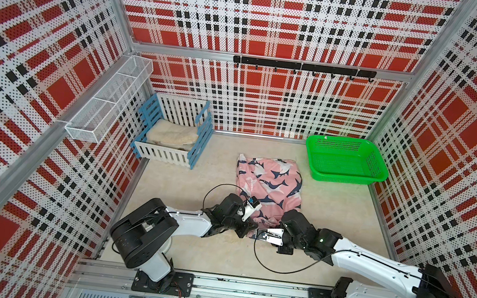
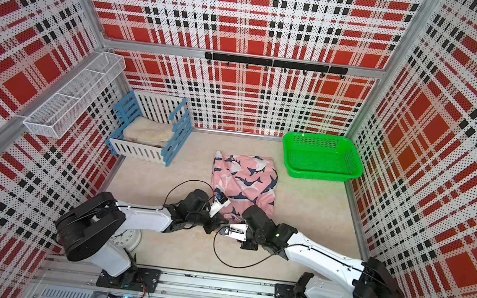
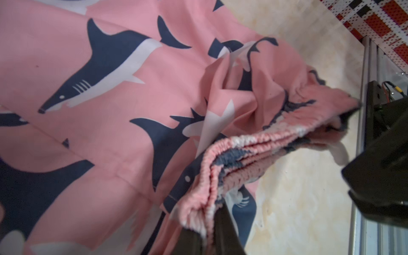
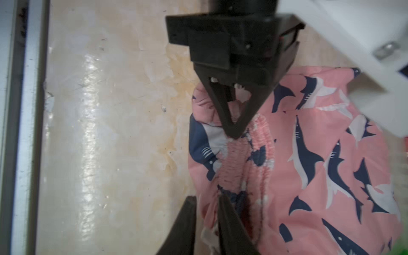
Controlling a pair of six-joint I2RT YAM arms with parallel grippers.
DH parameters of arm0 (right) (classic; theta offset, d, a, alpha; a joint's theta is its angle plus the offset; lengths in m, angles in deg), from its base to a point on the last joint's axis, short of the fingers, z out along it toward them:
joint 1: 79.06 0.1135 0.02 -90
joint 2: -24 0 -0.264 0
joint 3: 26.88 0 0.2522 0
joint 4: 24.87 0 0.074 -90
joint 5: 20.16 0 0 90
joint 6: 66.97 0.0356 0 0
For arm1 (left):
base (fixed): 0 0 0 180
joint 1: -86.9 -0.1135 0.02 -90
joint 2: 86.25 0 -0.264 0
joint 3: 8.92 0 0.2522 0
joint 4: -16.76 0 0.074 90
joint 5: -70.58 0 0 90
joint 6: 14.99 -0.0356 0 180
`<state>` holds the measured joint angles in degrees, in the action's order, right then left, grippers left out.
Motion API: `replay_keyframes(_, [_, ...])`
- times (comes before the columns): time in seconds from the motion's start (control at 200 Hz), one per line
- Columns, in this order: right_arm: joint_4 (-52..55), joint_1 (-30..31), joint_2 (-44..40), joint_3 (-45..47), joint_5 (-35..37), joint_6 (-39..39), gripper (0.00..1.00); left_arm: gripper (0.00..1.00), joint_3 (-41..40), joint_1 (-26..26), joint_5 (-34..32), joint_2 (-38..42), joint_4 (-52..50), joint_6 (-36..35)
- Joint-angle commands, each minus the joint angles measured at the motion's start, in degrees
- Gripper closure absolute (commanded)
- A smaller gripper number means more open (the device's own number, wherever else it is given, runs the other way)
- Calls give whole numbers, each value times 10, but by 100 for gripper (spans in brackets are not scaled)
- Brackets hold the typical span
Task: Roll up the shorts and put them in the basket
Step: Roll the shorts at the center of the board.
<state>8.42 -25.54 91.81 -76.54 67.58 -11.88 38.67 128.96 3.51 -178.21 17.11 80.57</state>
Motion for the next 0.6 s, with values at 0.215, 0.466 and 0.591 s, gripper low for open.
replay_keyframes(0.215, [-27, 21, 68, 7, 66, -72, 18, 100, 45, -32, 62, -80, -79, 35])
replay_keyframes(0.466, [-26, -31, 146, -17, 73, -106, 17, 100, 56, -38, 99, -115, -97, 40])
replay_keyframes(0.591, [-22, -67, 173, -24, 37, -111, 22, 100, 52, -42, 54, -101, -100, 46])
